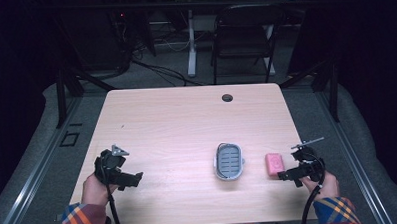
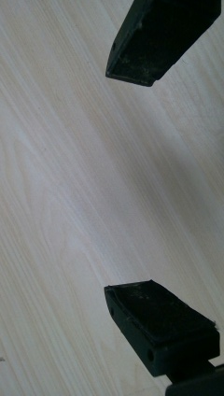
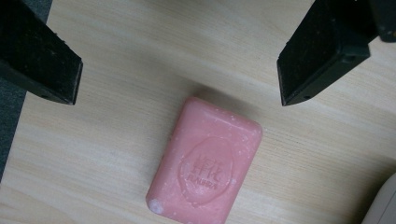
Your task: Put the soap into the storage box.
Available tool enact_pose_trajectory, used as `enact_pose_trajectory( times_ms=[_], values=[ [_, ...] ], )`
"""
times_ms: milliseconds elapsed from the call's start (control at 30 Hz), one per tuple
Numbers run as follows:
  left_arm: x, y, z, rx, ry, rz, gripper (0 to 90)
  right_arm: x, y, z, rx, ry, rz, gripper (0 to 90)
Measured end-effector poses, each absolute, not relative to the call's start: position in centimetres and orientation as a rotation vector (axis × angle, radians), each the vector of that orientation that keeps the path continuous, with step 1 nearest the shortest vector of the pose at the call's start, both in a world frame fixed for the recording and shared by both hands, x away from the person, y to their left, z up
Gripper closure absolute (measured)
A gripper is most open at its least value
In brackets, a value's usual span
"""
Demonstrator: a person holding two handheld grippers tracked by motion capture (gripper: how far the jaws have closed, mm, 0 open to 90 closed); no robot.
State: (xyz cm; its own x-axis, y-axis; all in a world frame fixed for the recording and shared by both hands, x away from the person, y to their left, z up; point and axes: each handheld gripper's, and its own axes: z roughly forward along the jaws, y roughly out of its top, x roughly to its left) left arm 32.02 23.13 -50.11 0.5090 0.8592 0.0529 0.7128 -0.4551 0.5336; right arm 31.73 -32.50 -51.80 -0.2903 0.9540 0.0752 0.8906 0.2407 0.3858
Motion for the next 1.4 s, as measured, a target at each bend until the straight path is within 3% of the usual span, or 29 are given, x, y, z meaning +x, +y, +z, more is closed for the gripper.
enact_pose_trajectory(
  times_ms=[767,1400],
  values=[
    [32.1,23.0,-50.2,2.302,1.293,0.442,0.1,32.3,-30.8,-51.0,1.800,2.290,0.539,0.0],
    [32.1,23.0,-50.3,2.305,1.292,0.436,0.1,36.0,-28.8,-52.1,1.912,2.249,0.457,0.0]
  ],
)
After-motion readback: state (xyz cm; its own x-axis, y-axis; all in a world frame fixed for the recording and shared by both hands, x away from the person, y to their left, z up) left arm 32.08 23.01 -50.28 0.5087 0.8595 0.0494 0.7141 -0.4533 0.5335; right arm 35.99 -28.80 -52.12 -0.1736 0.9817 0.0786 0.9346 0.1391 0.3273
